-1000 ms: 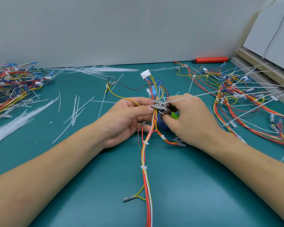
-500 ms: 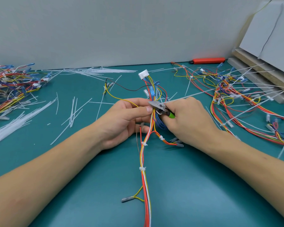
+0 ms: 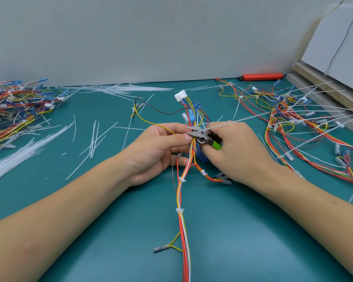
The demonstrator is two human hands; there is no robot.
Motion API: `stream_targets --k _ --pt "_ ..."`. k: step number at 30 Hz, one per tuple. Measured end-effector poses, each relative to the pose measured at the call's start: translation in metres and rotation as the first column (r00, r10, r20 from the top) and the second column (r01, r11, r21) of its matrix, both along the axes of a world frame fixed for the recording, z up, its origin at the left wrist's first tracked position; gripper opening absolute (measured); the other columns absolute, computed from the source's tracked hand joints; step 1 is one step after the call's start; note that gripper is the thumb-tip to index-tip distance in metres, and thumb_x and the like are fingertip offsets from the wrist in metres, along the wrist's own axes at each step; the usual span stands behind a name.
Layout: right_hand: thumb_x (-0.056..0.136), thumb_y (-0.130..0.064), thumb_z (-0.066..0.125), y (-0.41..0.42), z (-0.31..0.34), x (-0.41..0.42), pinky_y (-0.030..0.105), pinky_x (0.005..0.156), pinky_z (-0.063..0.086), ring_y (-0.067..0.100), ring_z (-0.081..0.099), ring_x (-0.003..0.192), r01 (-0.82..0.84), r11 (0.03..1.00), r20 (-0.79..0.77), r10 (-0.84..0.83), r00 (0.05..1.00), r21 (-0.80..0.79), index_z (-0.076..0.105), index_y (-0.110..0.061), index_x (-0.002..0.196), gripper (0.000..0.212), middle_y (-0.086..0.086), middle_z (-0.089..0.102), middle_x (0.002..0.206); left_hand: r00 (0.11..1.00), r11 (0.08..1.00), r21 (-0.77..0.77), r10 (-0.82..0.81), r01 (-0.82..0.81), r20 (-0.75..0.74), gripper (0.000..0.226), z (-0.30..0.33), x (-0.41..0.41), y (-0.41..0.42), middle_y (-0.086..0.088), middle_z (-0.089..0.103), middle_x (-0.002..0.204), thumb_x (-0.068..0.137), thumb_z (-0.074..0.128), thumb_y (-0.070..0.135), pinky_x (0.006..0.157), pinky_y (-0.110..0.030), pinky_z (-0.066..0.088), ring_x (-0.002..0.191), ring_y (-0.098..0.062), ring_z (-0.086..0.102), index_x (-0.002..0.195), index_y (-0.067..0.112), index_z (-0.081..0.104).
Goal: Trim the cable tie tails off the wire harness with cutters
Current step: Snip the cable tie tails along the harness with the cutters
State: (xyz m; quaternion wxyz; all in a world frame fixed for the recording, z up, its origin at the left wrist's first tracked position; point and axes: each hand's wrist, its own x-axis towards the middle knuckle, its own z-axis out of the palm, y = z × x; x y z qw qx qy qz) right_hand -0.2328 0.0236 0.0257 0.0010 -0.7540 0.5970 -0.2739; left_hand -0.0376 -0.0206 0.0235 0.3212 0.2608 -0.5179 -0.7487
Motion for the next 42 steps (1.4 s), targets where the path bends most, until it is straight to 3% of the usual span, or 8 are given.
stream_targets --k 7,14,20,22,26,36,42 --pt "0.084 -0.034 0.056 0.0002 0.0002 0.0005 0.038 0.058 0.034 0.027 0.045 0.065 0.027 1.000 0.009 -0.027 1.000 -0.012 0.058 -0.015 0.073 0.022 -0.001 0.047 0.059 1.000 1.000 -0.018 -0.021 0.021 -0.002 0.020 -0.0013 0.0000 -0.0008 -0.008 0.072 0.085 0.093 0.061 0.008 0.056 -0.023 0.052 0.069 -0.015 0.068 0.112 0.003 0.064" --pt "0.082 -0.041 0.044 -0.0013 0.0021 0.0032 0.045 0.061 0.048 0.041 0.047 0.068 0.077 0.996 -0.082 -0.073 0.994 0.044 0.040 -0.016 0.063 0.032 0.004 0.043 0.057 1.000 1.000 -0.021 -0.012 0.012 0.000 0.018 -0.0009 -0.0002 -0.0001 -0.007 0.071 0.084 0.093 0.061 0.009 0.056 -0.023 0.051 0.068 -0.015 0.067 0.110 0.006 0.067" --pt "0.089 -0.030 0.061 0.0035 -0.0019 0.0023 0.042 0.055 0.040 0.035 0.044 0.063 0.063 0.998 0.001 -0.063 0.998 -0.012 0.045 -0.013 0.066 0.032 0.003 0.042 0.056 1.000 1.000 -0.011 -0.018 0.018 -0.007 0.019 -0.0010 0.0005 0.0001 -0.009 0.072 0.087 0.094 0.061 0.008 0.057 -0.024 0.052 0.070 -0.016 0.068 0.112 0.005 0.066" --pt "0.089 -0.027 0.061 0.0032 -0.0020 0.0017 0.039 0.061 0.033 0.028 0.043 0.065 0.017 1.000 0.019 -0.016 1.000 -0.026 0.049 -0.016 0.068 0.027 -0.002 0.045 0.059 1.000 1.000 -0.009 -0.016 0.016 -0.011 0.018 -0.0011 0.0010 -0.0002 -0.009 0.072 0.089 0.094 0.061 0.008 0.057 -0.024 0.053 0.071 -0.016 0.068 0.110 0.007 0.068" --pt "0.087 -0.031 0.053 0.0005 -0.0008 0.0016 0.040 0.070 0.038 0.025 0.049 0.074 -0.015 1.000 0.026 0.016 1.000 -0.016 0.055 -0.019 0.071 0.020 -0.007 0.052 0.066 1.000 1.000 -0.004 -0.010 0.010 -0.010 0.021 -0.0016 0.0006 -0.0013 -0.009 0.073 0.088 0.092 0.062 0.008 0.057 -0.024 0.052 0.070 -0.016 0.069 0.112 0.005 0.066" --pt "0.082 -0.037 0.054 0.0003 -0.0010 0.0020 0.042 0.062 0.046 0.026 0.052 0.070 0.036 0.999 0.065 -0.037 0.997 0.005 0.059 -0.019 0.074 0.020 -0.002 0.057 0.067 1.000 0.999 -0.028 -0.016 0.017 0.006 0.020 -0.0021 0.0002 -0.0016 -0.008 0.073 0.087 0.093 0.062 0.011 0.057 -0.023 0.052 0.070 -0.015 0.069 0.111 0.004 0.065" --pt "0.083 -0.040 0.052 -0.0013 -0.0021 0.0019 0.037 0.053 0.032 0.039 0.047 0.065 0.111 0.993 -0.041 -0.110 0.993 0.032 0.038 -0.018 0.057 0.037 0.003 0.042 0.054 0.999 0.998 -0.044 -0.033 0.033 0.004 0.018 -0.0024 0.0012 -0.0013 -0.006 0.072 0.084 0.096 0.059 0.007 0.057 -0.024 0.052 0.069 -0.014 0.067 0.113 0.004 0.063"
